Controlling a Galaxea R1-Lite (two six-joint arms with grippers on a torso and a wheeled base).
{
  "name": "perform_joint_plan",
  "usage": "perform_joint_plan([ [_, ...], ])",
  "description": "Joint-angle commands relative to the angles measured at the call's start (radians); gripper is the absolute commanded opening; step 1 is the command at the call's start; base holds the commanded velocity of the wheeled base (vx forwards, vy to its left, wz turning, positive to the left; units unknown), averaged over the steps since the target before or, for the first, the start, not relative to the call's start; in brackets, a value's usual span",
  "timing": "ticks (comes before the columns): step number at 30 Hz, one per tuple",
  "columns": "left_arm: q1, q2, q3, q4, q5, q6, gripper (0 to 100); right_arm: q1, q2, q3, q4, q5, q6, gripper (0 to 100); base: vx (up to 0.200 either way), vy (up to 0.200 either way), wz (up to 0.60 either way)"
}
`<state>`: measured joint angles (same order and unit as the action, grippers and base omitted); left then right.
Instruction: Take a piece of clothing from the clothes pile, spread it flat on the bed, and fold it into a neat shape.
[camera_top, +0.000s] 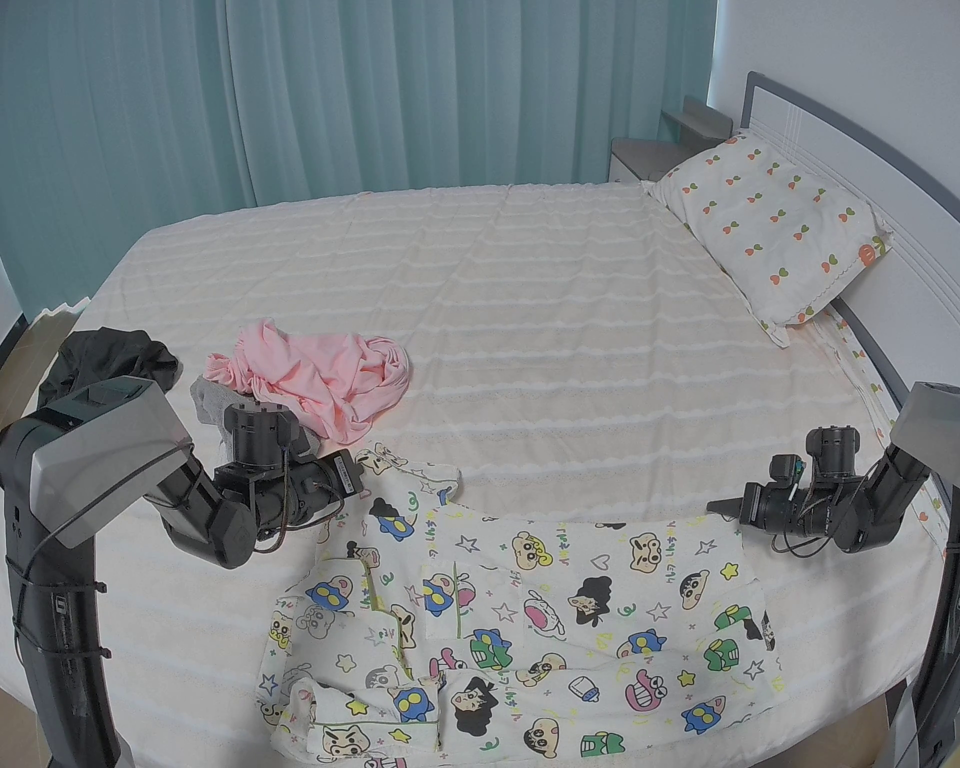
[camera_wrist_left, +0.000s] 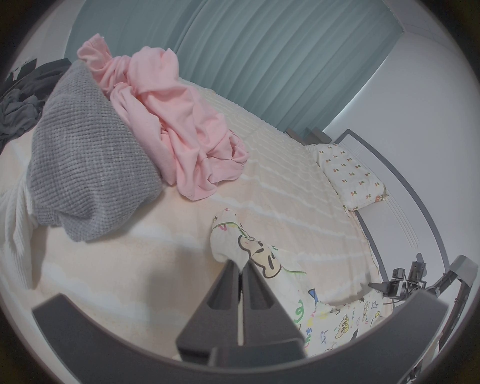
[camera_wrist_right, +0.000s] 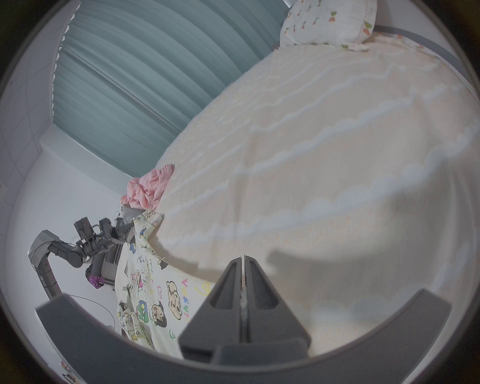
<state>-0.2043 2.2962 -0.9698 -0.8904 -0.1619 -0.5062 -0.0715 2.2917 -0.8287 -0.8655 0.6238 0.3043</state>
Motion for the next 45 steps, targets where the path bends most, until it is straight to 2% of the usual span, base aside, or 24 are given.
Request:
perform_joint_plan([
  [1, -0.006, -0.004, 0.085, -0.091, 0.016, -0.003, 0, -0.001, 0.005, 0.04, -0.147, 0.001, 0.075, 0, 0.0, 0.0, 0.0],
  [6, -0.006, -0.009, 0.138, -0.18, 0.022, -0.005, 0, 0.004, 0.023, 0.088, -0.316, -0.001, 0.11, 0, 0.0, 0.0, 0.0],
  [9, -0.007, -0.007, 0.157, -0.245, 0.07, -0.008, 0, 0.004, 0.025, 0.118, -0.362, -0.001, 0.118, 0, 0.0, 0.0, 0.0],
  [15, -0.009, -0.009, 0.161, -0.291, 0.105, -0.02, 0, -0.005, 0.015, 0.122, -0.371, -0.001, 0.118, 0, 0.0, 0.0, 0.0],
  [26, -0.017, -0.03, 0.187, -0.301, 0.101, -0.028, 0, -0.007, 0.0, 0.137, -0.38, 0.004, 0.119, 0, 0.0, 0.0, 0.0],
  [33, -0.021, -0.078, 0.249, -0.303, 0.081, -0.025, 0, -0.022, -0.052, 0.203, -0.403, 0.077, 0.119, 0, 0.0, 0.0, 0.0],
  [38, -0.023, -0.107, 0.278, -0.303, 0.074, -0.017, 0, -0.027, -0.07, 0.237, -0.403, 0.086, 0.113, 0, 0.0, 0.0, 0.0],
  [41, -0.023, -0.127, 0.316, -0.301, 0.073, 0.008, 0, -0.031, -0.086, 0.267, -0.405, 0.128, 0.108, 0, 0.0, 0.0, 0.0],
  [45, -0.023, -0.142, 0.35, -0.301, 0.073, 0.023, 0, -0.042, -0.097, 0.295, -0.405, 0.143, 0.102, 0, 0.0, 0.0, 0.0],
])
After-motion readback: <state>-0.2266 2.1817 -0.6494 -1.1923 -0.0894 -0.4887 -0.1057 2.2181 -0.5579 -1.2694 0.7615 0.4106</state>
